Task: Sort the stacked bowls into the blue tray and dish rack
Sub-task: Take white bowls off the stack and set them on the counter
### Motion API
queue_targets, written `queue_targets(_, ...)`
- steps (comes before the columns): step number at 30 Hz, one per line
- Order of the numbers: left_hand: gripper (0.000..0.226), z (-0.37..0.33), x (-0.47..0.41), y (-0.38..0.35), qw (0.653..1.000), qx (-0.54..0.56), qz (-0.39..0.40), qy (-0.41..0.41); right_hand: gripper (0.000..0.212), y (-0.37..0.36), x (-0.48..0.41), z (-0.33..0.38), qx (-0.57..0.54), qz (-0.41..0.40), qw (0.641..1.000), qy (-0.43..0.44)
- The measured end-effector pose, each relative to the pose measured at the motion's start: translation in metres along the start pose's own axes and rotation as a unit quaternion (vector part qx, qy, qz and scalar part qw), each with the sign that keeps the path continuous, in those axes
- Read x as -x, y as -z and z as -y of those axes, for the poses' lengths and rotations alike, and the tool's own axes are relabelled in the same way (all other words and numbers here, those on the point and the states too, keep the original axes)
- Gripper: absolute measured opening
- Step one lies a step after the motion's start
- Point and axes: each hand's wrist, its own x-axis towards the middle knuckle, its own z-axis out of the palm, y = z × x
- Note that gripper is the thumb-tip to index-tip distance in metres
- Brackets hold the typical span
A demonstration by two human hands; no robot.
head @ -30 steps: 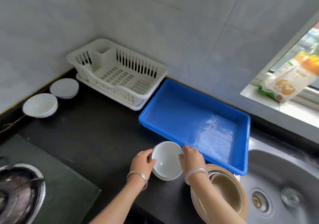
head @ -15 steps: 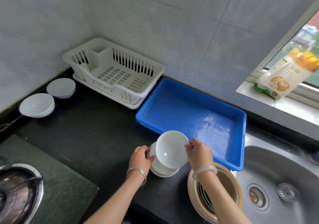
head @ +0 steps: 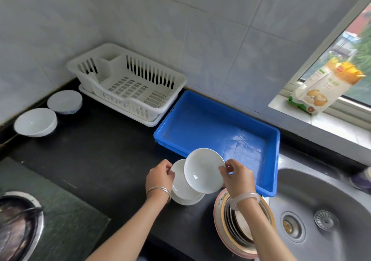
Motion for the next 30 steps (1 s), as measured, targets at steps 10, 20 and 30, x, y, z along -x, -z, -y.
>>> queue_targets(10, 0.015, 0.016, -0.026, 0.074, 0.991, 0.109, -0.06, 0.049, 0.015, 0.014, -0.023, 0.056, -0.099, 0.032, 0.993, 0.062)
queue_targets(20, 0.021, 0.108, -0.071, 0.147, 0.938, 0.23, -0.179, 0.185, 0.01, -0.088, -0.053, 0.15, -0.132, 0.158, 0.975, 0.088)
queue_targets(30, 0.021, 0.164, -0.127, 0.197, 0.861, 0.316, -0.29, 0.272, 0.008, -0.213, -0.089, 0.242, -0.13, 0.248, 0.96, 0.025)
